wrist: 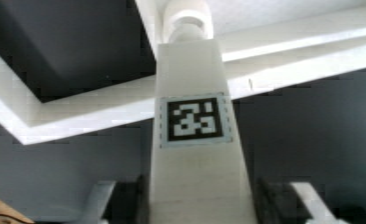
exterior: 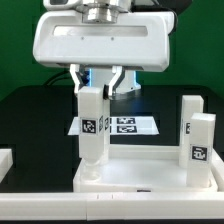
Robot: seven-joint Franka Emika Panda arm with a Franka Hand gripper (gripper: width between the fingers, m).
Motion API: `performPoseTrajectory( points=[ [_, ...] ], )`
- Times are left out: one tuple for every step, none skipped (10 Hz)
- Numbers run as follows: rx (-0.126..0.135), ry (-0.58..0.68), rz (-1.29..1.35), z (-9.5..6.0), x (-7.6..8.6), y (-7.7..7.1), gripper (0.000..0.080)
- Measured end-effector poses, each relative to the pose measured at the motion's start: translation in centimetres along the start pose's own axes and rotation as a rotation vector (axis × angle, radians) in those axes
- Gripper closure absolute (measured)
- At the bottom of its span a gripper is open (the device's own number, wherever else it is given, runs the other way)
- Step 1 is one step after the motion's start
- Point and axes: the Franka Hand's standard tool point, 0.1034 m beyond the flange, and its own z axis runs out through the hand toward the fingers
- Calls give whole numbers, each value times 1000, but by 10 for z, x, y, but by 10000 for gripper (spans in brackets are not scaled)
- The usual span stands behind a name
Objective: Assemble desk
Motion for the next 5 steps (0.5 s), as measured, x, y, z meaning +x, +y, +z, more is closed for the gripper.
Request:
performPoseTrajectory(
  points=[
    [-5, -6, -4, 4, -3, 1, 517],
    [-8, -8, -6, 6, -4, 1, 517],
    [-10, -3, -7, 7, -2, 2, 517],
    [-14, 10, -9, 8, 0, 3, 517],
    [-14, 13, -10, 9, 0, 3, 517]
  ],
)
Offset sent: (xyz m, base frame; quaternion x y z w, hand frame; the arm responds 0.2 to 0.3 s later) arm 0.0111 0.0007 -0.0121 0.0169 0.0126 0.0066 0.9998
